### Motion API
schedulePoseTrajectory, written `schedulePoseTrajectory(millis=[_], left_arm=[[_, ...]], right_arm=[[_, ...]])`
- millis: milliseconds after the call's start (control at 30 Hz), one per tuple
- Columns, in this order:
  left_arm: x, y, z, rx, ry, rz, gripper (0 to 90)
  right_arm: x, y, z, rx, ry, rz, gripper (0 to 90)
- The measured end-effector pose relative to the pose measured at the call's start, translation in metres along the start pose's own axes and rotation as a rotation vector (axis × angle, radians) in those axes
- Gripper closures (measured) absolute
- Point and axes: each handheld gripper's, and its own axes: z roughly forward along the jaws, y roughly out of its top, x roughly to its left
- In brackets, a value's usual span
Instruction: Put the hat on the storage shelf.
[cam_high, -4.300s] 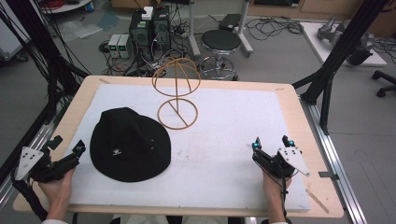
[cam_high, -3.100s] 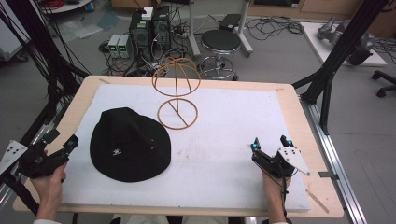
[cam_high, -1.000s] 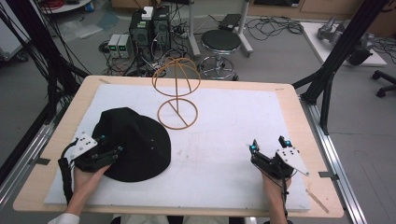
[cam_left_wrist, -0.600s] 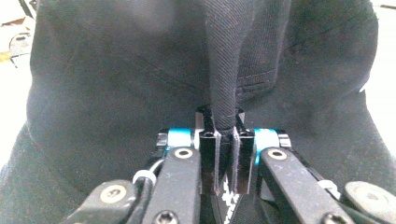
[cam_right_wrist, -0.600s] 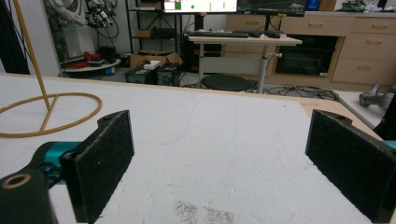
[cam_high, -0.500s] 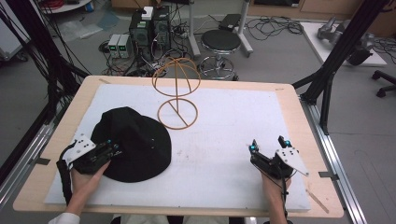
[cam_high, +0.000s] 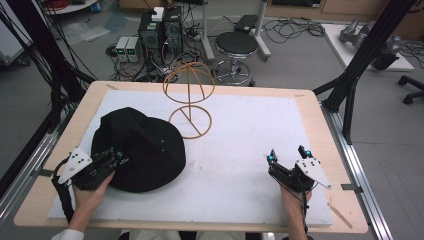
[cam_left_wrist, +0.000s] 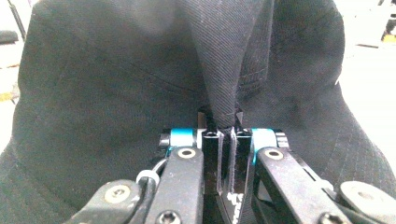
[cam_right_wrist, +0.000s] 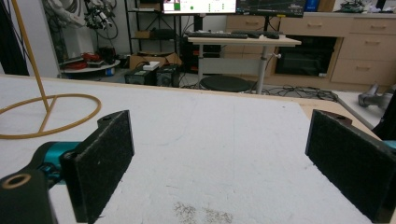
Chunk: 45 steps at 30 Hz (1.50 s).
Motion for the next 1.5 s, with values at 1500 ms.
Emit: schedulePoseTrajectory(millis=[1500], left_arm=[[0.024, 0.134, 0.045, -0.478, -0.020, -0.027, 86.5]], right_arm=[[0.007, 0.003, -0.004, -0.035, 0.036, 0.020, 7.1]])
